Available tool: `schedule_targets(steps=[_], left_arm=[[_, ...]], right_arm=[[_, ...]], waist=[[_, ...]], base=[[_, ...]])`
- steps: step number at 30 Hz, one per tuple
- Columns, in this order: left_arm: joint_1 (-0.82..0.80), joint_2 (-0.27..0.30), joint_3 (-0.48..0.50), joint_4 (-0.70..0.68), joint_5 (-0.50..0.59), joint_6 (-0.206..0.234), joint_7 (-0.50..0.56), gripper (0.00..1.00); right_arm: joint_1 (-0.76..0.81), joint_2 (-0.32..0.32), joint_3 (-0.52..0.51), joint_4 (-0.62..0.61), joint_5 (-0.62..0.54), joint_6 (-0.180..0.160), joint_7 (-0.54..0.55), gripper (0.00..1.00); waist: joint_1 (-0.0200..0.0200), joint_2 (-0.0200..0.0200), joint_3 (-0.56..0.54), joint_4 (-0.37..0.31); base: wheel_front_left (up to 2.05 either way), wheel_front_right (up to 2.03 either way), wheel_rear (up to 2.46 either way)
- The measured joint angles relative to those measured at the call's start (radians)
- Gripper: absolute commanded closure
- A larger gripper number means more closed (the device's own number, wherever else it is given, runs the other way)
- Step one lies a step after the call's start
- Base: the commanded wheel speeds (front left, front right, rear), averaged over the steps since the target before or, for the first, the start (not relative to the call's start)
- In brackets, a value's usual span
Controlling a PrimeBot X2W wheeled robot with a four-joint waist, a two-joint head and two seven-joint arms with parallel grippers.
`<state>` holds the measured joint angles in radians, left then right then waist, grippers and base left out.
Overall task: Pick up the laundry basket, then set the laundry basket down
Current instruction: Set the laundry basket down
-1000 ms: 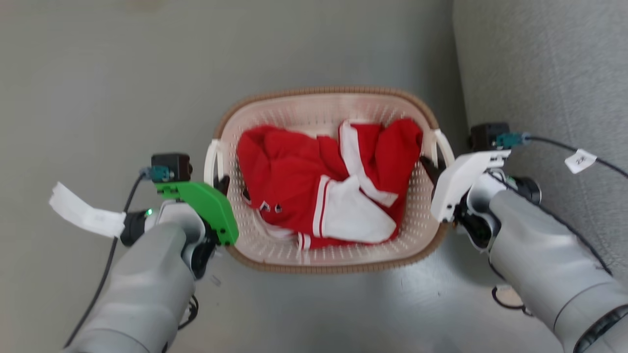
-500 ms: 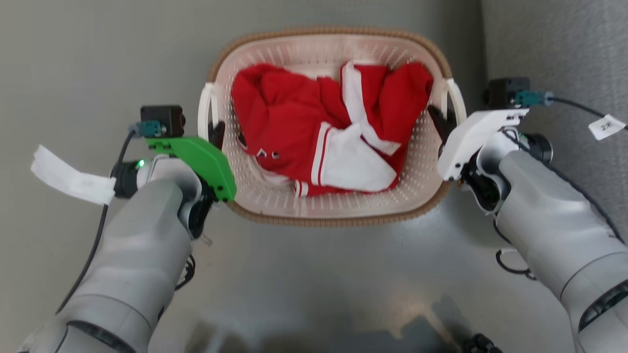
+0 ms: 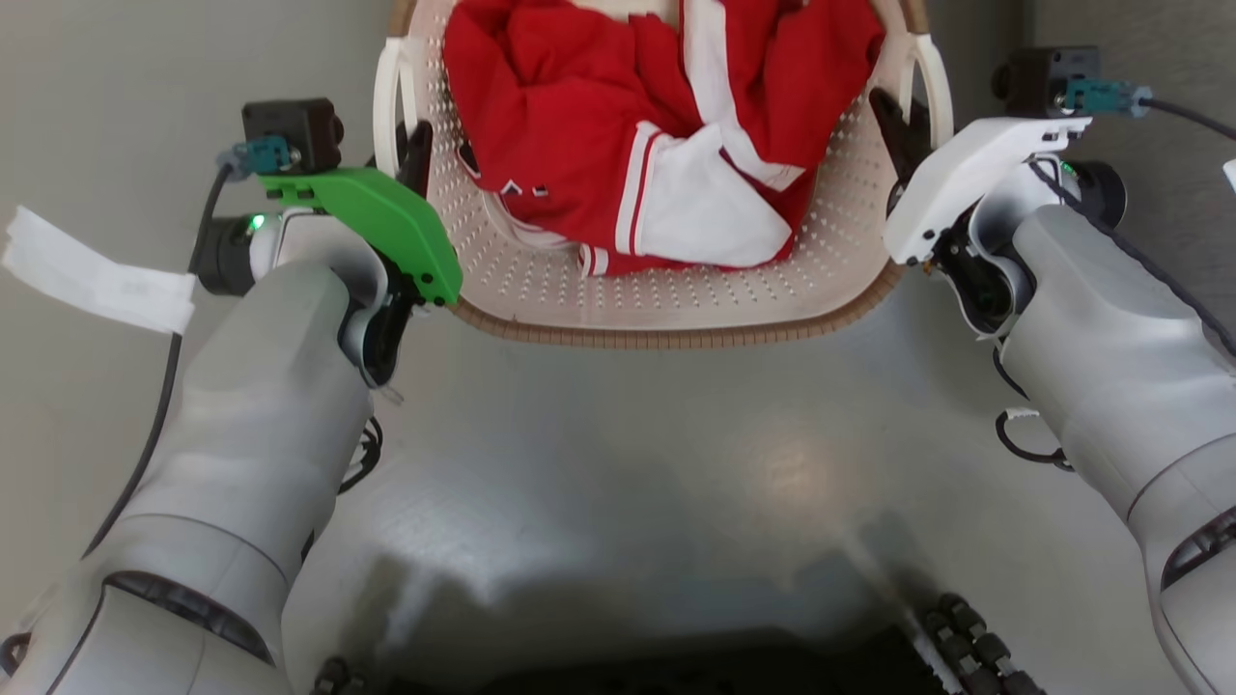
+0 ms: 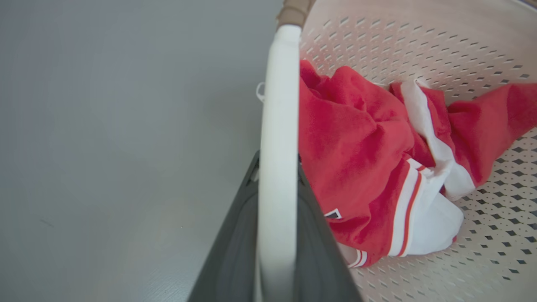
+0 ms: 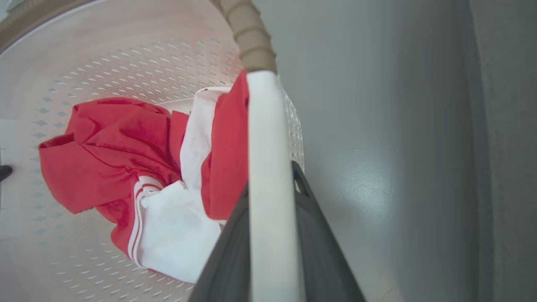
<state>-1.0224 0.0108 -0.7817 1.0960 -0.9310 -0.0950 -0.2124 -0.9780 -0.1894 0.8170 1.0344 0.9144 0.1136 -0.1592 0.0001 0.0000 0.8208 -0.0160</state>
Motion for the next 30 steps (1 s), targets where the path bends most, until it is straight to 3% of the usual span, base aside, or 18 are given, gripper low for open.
schedule_targets(steps=[12, 30], left_arm=[[-0.023, 0.0, -0.007, 0.014, 0.002, 0.0, -0.011, 1.0], [-0.054, -0.001, -0.011, 0.025, 0.013, 0.0, -0.028, 1.0]], right_arm=[[-0.018, 0.006, 0.013, 0.021, 0.0, 0.0, -0.026, 1.0], [-0.045, 0.012, 0.026, 0.035, 0.0, 0.0, -0.052, 1.0]], waist=[[0.0, 0.0, 0.117, 0.017], [0.0, 0.0, 0.158, 0.022]], base=[[0.0, 0.0, 0.0], [0.0, 0.0, 0.0]])
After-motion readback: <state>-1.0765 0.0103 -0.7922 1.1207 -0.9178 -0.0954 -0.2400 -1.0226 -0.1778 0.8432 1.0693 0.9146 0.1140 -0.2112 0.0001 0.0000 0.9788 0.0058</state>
